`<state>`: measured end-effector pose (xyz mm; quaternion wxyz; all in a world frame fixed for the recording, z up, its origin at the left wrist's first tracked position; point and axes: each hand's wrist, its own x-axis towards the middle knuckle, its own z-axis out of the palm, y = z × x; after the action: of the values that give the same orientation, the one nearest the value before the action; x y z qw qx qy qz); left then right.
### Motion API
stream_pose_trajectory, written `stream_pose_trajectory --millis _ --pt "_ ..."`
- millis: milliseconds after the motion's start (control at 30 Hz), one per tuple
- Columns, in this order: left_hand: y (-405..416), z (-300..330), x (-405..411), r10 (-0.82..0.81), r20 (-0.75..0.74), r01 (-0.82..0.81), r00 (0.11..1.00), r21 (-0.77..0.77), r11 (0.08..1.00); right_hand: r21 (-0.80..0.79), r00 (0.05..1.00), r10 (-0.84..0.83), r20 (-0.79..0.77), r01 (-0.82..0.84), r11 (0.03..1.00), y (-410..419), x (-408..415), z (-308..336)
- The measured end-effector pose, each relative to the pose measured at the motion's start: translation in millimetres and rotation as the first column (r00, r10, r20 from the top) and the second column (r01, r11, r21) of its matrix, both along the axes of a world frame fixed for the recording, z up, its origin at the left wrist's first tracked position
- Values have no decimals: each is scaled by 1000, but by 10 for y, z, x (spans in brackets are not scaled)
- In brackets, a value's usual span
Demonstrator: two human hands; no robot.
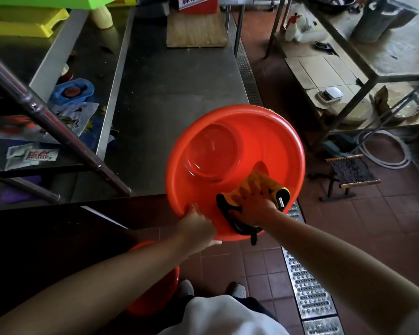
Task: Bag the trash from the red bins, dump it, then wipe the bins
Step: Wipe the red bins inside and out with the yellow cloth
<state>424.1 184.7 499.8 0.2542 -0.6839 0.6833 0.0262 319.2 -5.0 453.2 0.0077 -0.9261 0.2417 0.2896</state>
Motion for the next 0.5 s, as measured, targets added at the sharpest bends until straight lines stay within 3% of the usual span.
stream_pose_trajectory --millis 133,233,333,433,500 --pt "30 14 -34 8 79 -13 997 68 998 269 987 -134 85 107 957 411 195 -165" --pt "68 -2 -31 -9 100 1 995 72 997 192 987 -23 160 -8 981 236 129 -198" --pt "21 39 -41 -65 103 57 993 80 995 87 996 -79 35 75 993 16 99 -197" --pt "1 136 -80 -47 107 25 993 196 980 175 977 -211 -20 212 962 230 240 -270" --pt "18 156 -64 -21 135 1 991 144 990 254 984 -175 35 161 954 325 247 -322"
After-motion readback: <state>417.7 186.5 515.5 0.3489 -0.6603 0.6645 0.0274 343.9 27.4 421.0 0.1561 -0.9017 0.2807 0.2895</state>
